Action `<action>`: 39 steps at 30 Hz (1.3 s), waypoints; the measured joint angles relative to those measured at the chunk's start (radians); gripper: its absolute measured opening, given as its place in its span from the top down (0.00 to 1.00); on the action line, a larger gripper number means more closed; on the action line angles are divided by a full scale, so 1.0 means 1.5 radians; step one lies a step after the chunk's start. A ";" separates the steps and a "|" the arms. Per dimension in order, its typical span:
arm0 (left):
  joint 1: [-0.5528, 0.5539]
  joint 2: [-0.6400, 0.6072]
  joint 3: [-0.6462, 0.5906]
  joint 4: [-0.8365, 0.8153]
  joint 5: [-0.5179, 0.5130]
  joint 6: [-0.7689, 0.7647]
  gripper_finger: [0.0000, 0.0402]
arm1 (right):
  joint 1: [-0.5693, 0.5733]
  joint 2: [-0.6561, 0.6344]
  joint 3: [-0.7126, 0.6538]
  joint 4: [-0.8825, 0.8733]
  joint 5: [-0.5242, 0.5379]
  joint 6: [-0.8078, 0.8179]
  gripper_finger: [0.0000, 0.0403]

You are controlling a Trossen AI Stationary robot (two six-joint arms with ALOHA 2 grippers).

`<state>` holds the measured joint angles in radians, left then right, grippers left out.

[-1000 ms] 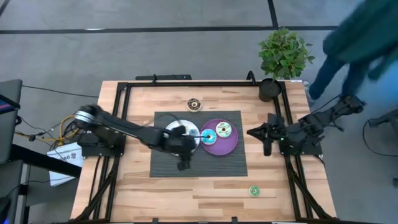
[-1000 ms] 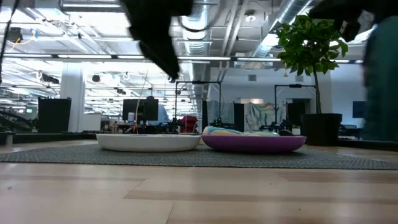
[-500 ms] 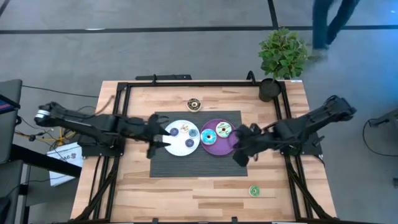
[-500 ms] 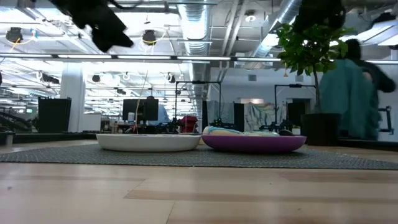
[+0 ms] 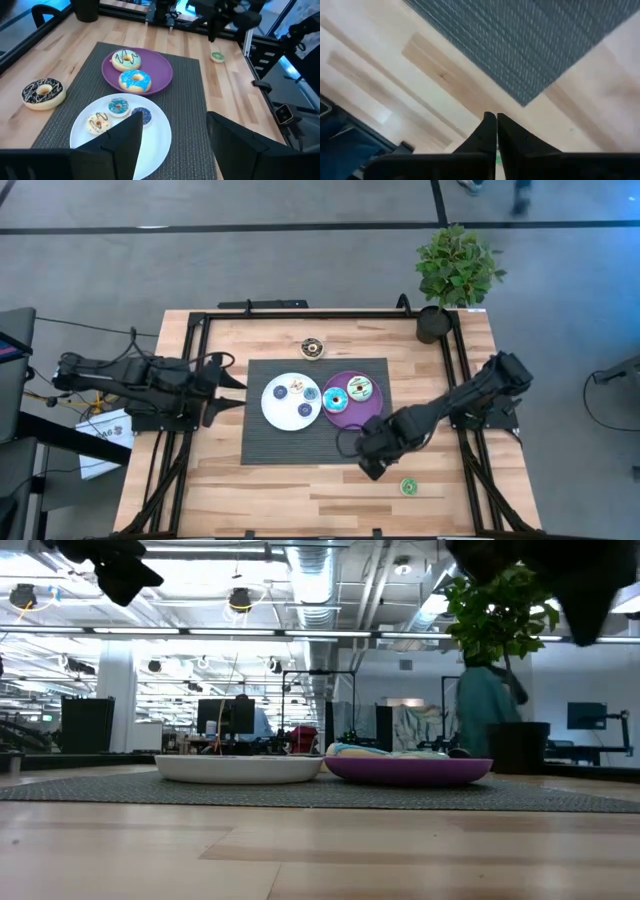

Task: Pick & Place donuts
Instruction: Put the small green donut on the white plate

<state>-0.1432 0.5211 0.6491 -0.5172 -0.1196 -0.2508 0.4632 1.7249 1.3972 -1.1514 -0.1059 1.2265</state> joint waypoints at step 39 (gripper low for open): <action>0.000 0.007 0.000 -0.004 -0.060 -0.091 0.47 | 0.206 0.043 -0.211 0.214 -0.030 0.454 0.25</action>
<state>-0.1429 0.5320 0.6491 -0.5228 -0.2100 -0.3869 0.7722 1.7897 1.0807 -0.8308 -0.1516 1.9069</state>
